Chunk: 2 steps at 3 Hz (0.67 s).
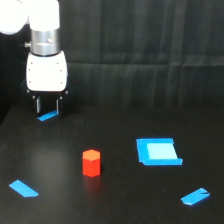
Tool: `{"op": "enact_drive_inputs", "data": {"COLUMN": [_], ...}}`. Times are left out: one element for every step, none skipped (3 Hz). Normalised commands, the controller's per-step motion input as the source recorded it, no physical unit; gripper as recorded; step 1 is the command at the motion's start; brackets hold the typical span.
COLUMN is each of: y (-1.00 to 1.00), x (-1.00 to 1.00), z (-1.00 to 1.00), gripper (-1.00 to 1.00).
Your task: Pick up the red object from the table
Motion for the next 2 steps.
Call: {"op": "enact_drive_inputs", "data": {"y": [0.05, -0.43], "x": [0.01, 0.37], "z": [0.09, -0.46], "gripper": [0.83, 0.69]}}
